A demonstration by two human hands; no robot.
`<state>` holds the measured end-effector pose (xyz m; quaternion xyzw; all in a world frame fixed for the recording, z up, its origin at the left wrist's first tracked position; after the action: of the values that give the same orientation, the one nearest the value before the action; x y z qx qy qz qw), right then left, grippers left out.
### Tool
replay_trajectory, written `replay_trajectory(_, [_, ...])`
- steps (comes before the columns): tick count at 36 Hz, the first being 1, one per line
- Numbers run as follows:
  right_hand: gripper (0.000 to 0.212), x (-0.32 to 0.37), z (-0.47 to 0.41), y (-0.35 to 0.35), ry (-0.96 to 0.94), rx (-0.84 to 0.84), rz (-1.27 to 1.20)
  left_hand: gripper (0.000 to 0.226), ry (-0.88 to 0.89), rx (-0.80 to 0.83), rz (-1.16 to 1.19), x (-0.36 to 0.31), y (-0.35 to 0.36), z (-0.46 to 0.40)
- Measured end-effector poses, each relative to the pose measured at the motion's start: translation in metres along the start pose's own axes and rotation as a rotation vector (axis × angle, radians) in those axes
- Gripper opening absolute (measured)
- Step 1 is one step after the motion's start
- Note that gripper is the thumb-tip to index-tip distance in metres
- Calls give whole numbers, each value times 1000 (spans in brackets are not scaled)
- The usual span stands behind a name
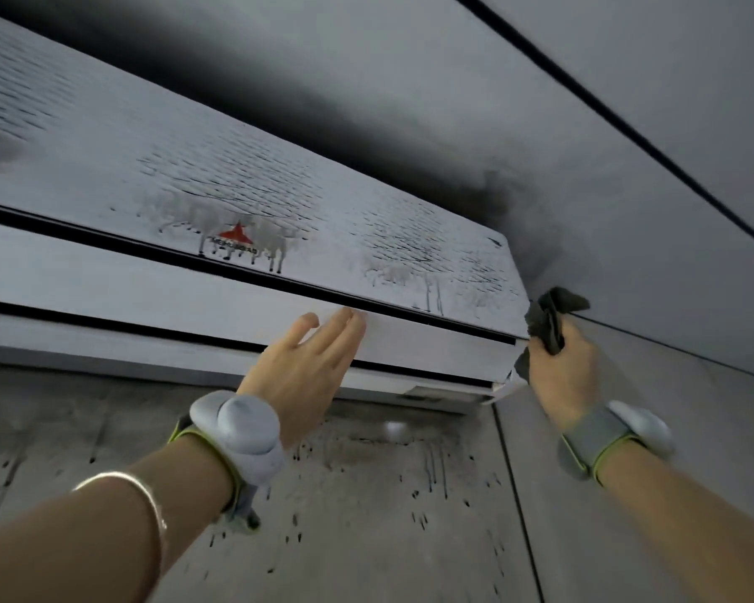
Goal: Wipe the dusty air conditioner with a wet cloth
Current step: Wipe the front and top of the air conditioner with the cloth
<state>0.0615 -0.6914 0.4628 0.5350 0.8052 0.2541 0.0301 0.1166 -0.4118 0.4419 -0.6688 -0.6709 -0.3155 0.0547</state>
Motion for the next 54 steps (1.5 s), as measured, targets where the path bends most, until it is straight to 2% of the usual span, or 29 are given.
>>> replay_trajectory(3, [39,-23,-12,1,29,16,34,63,28,-47,-15,-1,12,-3])
replay_trajectory(6, [44,-36,-26,7,-2,61,49,48,59,-125,-38,-2,21,-7])
replay_trajectory(13, [47,-32,-53,34,-134,188,79,40,154,-327,23,0,18,-9])
replay_trajectory(17, [49,-42,-65,51,-141,245,98,39,177,-400,47,2,19,-8])
replay_trajectory(27, [46,-31,-35,39,-355,323,201,43,226,-455,101,8,23,-9])
replay_trajectory(34, [43,-30,-82,60,-266,400,169,43,257,-483,134,11,20,-10])
replay_trajectory(39, [52,-29,-65,54,-308,353,85,43,268,-468,138,12,19,-11])
replay_trajectory(47, [58,-38,-30,44,-549,361,151,44,289,-479,136,13,21,-13])
replay_trajectory(54, [58,-22,-76,63,-428,373,146,45,266,-466,140,14,26,-11])
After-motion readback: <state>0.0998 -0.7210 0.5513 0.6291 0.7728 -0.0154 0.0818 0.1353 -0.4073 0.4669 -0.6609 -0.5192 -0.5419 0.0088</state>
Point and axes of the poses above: each hand's wrist, its own z-axis away from the middle knuckle, its own y-axis out of the palm, x = y × z, the point moved 9 cm from there along -z, towards the middle knuckle, and after that the axes turned 7 degrees about -y, right-handed, at the moved point
